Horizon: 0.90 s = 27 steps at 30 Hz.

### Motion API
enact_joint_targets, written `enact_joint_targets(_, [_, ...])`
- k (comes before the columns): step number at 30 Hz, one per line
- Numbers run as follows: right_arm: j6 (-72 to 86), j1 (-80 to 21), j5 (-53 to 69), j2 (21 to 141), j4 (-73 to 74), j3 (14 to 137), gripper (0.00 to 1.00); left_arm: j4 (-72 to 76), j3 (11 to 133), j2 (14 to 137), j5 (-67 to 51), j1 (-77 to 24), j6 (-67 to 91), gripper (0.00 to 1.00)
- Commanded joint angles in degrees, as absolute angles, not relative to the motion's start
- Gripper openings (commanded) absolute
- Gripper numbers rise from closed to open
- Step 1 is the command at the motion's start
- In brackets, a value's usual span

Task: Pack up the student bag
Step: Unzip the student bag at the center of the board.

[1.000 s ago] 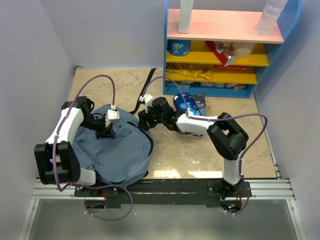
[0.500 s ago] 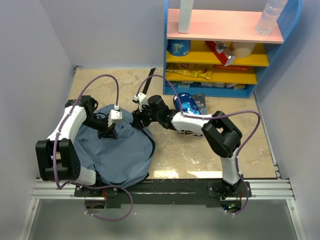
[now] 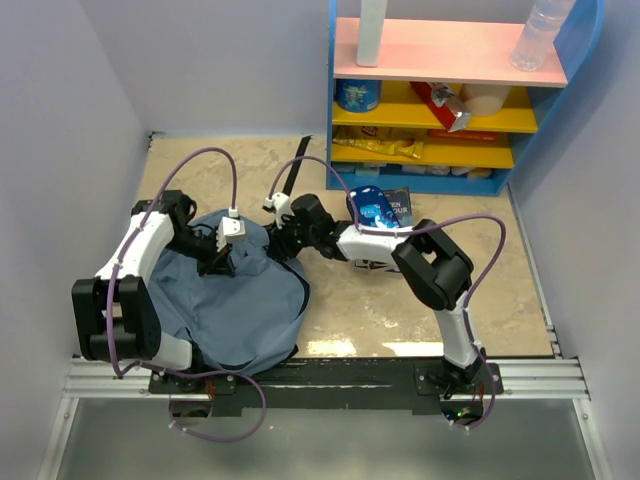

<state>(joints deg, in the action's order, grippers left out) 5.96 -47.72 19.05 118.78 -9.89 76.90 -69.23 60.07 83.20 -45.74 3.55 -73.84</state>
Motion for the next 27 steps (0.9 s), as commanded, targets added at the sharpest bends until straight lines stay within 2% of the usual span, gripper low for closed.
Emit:
enact_joint_targets(1, [6.67,-47.72,18.63,117.07,-12.48,77.52,0.25,-67.85,59.33,82.0,-46.67,3.16,-72.43,0.0])
enact_joint_targets(2, [6.94,-47.72,18.46,116.29,-13.52,76.65,0.13,-67.68,59.07,81.91,-46.58,3.25,-72.33,0.0])
enact_joint_targets(5, [8.0,-47.46,18.11,115.4,-14.85,75.15,0.01,-66.89,58.62,81.39,-46.58,3.25,-71.9,0.0])
enact_joint_targets(6, [8.35,-47.37,18.02,114.79,-15.11,74.71,0.0,-66.36,58.45,81.21,-46.58,3.25,-71.37,0.0])
enact_joint_targets(27, [10.72,-45.97,15.47,107.14,-18.81,65.83,0.0,-59.06,56.51,80.6,-45.88,3.08,-66.1,0.0])
